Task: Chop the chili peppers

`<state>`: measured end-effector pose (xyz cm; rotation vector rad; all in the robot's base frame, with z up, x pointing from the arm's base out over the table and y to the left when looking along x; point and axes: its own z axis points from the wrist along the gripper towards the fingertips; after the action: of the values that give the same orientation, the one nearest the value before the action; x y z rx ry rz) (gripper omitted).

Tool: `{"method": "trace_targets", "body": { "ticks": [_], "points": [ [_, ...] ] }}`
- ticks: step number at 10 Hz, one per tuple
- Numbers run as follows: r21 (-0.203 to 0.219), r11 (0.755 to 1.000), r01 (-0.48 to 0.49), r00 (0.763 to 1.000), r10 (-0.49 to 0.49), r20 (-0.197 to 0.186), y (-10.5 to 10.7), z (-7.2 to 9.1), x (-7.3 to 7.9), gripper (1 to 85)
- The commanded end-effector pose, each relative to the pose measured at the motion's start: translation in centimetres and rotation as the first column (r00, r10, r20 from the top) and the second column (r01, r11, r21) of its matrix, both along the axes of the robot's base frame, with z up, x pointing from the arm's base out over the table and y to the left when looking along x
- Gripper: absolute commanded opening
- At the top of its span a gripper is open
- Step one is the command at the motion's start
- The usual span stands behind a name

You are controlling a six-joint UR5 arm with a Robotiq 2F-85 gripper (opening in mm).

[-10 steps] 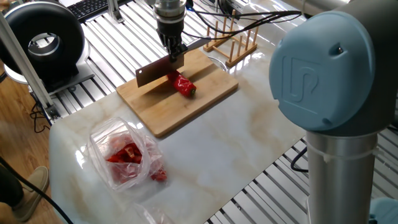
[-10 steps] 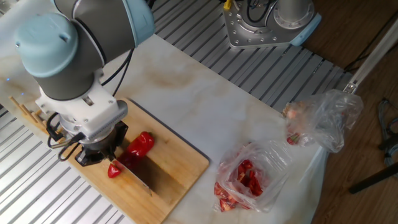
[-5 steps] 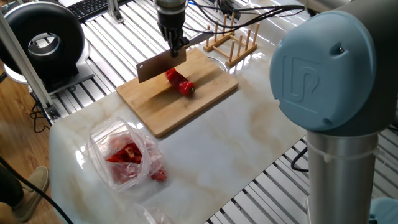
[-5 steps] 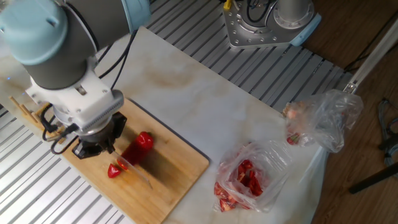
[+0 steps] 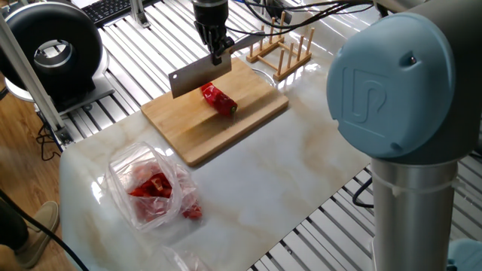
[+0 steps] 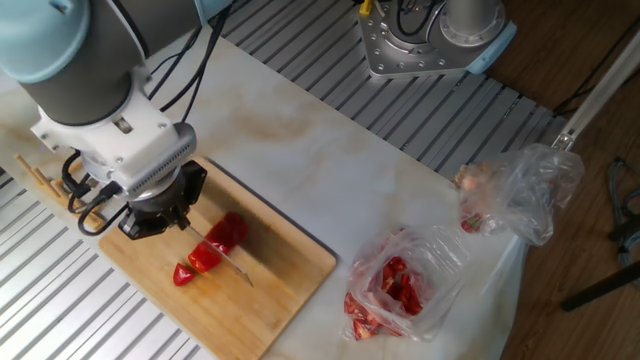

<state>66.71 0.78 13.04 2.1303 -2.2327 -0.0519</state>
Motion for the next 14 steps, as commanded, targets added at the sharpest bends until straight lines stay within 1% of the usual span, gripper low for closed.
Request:
{"method": "trace_targets", "body": {
  "ticks": [1,4,7,9,10,14],
  "points": [
    [0.008,1.0,-0.007,1.0,0.007,-0.001,0.2,-0.3,0.0,1.3],
    [0.021,1.0,-0.017,1.0,0.017,0.006,0.7,-1.5,0.4,1.3],
    [0.03,0.999,-0.023,1.0,0.023,0.009,1.4,-2.2,0.4,1.3],
    [0.026,0.999,-0.029,0.999,0.029,0.015,1.8,-2.5,0.3,1.3],
    [0.018,0.999,-0.037,0.999,0.036,0.016,1.6,-2.7,0.3,1.3],
    [0.013,0.998,-0.057,0.998,0.056,0.021,1.6,-3.5,0.5,1.3]
  ]
}}
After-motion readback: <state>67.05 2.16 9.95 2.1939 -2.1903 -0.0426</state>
